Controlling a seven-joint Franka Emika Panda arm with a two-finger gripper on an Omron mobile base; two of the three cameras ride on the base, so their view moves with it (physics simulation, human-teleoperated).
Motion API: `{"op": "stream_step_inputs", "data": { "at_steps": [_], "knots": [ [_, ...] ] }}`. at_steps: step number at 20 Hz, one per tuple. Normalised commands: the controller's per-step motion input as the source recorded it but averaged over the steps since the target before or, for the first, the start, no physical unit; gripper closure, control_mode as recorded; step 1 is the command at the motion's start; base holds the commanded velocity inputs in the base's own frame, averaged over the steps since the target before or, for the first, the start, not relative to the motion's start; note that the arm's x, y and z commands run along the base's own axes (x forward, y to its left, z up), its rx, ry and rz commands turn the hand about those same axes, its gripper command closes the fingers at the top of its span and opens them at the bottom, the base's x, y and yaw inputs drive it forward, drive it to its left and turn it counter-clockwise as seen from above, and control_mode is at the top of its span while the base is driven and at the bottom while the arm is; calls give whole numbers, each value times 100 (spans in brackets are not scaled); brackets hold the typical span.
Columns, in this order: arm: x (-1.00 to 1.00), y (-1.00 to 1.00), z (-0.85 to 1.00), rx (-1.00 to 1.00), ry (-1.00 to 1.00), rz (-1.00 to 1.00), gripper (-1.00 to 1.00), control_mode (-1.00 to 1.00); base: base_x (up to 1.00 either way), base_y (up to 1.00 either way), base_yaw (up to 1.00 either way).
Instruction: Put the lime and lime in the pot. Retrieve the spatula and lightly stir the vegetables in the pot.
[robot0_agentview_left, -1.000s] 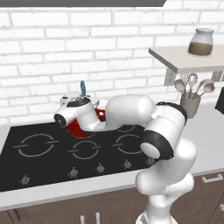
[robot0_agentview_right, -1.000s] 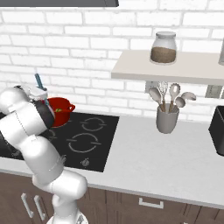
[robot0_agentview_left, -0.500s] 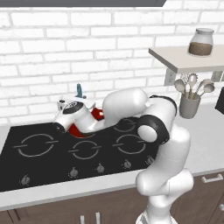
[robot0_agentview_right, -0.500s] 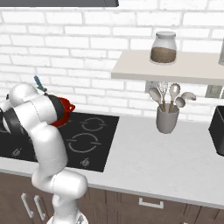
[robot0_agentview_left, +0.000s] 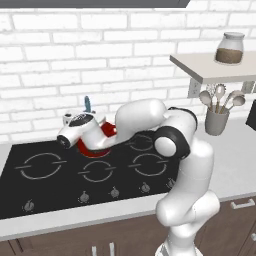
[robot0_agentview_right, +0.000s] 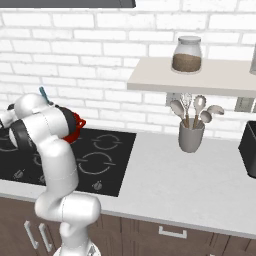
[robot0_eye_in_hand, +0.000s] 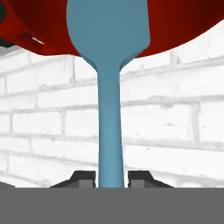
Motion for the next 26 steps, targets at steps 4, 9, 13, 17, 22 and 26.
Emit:
{"op": "stream_step_inputs", "data": {
  "at_steps": [4, 9, 13, 17, 22, 26],
  "knots": [
    [23, -8, -3, 0, 3, 10, 100, -100, 0, 0, 0],
    [24, -18, -15, 1, 0, 12, 100, -100, 0, 0, 0],
    [24, -10, -21, 0, 0, 12, 100, -100, 0, 0, 0],
    [23, -5, -24, 0, 0, 10, 100, -100, 0, 0, 0],
    [18, -2, -28, 0, 0, 9, 100, -100, 0, 0, 0],
    [13, -1, -28, 0, 0, 9, 100, -100, 0, 0, 0]
  ]
}}
